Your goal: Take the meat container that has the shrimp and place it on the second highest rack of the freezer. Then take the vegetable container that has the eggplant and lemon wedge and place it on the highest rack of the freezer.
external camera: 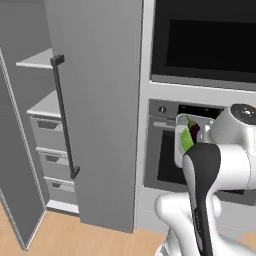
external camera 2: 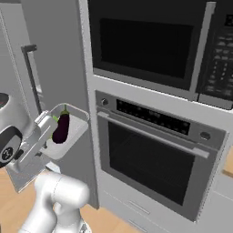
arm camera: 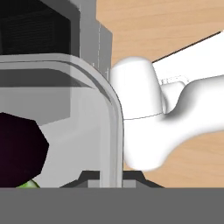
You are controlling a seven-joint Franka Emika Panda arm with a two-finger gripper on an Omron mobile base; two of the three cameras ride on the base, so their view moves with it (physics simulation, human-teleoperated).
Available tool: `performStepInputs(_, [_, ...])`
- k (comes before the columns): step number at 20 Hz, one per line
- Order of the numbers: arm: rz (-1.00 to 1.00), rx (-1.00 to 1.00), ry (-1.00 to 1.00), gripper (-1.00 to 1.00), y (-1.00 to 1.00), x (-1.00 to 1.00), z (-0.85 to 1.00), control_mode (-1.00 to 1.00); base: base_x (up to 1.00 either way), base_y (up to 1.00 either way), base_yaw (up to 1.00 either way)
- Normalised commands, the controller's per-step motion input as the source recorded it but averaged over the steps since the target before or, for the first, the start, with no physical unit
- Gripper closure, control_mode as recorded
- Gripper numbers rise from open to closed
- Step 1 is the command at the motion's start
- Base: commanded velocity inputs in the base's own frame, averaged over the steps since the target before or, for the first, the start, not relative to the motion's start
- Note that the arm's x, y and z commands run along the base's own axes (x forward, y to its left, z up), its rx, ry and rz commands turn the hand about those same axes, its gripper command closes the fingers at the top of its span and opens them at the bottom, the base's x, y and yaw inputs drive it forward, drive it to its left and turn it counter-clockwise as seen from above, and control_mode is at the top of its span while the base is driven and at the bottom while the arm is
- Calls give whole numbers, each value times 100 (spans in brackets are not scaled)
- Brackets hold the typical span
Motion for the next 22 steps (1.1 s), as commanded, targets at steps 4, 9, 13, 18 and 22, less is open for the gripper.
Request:
performStepInputs(4, [0, 0, 0, 100, 0, 0, 0, 100, 0, 100, 7])
performStepInputs(9, [0, 0, 0, 100, 0, 0, 0, 100, 0, 98, 10])
performStepInputs(13, [0, 0, 0, 100, 0, 0, 0, 100, 10, 72, 10])
performStepInputs(18, [0, 0, 0, 100, 0, 0, 0, 100, 42, 35, 13])
performStepInputs(22, [0, 0, 0, 100, 0, 0, 0, 100, 41, 10, 18])
